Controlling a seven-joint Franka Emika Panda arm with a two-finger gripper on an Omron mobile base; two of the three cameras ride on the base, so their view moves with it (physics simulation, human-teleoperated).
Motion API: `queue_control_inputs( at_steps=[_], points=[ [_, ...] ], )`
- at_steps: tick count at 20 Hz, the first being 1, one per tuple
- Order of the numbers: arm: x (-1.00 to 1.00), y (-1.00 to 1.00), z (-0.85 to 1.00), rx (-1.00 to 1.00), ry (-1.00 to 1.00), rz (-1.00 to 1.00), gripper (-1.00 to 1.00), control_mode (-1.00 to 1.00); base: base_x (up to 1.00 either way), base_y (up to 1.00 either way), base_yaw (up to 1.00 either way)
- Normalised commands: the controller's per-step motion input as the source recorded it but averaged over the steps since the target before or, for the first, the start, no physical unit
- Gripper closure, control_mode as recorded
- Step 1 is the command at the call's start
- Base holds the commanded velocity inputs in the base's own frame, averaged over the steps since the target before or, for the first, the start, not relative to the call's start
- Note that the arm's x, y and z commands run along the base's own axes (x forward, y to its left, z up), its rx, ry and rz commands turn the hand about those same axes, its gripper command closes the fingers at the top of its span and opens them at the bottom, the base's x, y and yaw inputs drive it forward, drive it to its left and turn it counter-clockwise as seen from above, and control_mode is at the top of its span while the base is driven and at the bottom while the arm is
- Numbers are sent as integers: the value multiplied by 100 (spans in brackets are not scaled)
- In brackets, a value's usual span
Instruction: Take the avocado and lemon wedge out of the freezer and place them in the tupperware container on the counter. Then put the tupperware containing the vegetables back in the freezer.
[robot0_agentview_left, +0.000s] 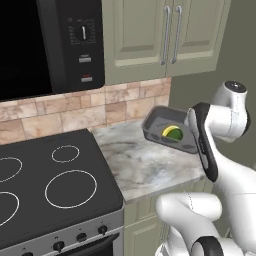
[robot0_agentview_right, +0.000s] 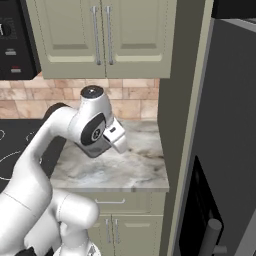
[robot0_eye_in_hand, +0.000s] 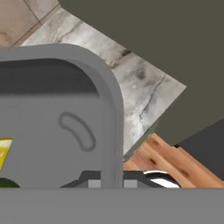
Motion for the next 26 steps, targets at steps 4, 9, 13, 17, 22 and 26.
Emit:
queue_control_inputs(
  at_steps=[4, 9, 13, 17, 22, 26],
  points=[
    [-77, 0, 62, 0, 4, 0, 100, -100, 0, 0, 0],
    [-97, 0, 50, 0, 5, 0, 100, -100, 0, 0, 0],
    [-88, 1, 53, 0, 0, -2, 100, -100, 0, 0, 0],
    [-67, 4, 66, 0, 0, -6, 100, -100, 0, 0, 0],
    [-56, 18, 57, 0, 0, -2, 100, -100, 0, 0, 0],
    [-39, 32, 29, 0, 0, 0, 100, -100, 0, 0, 0]
  ],
)
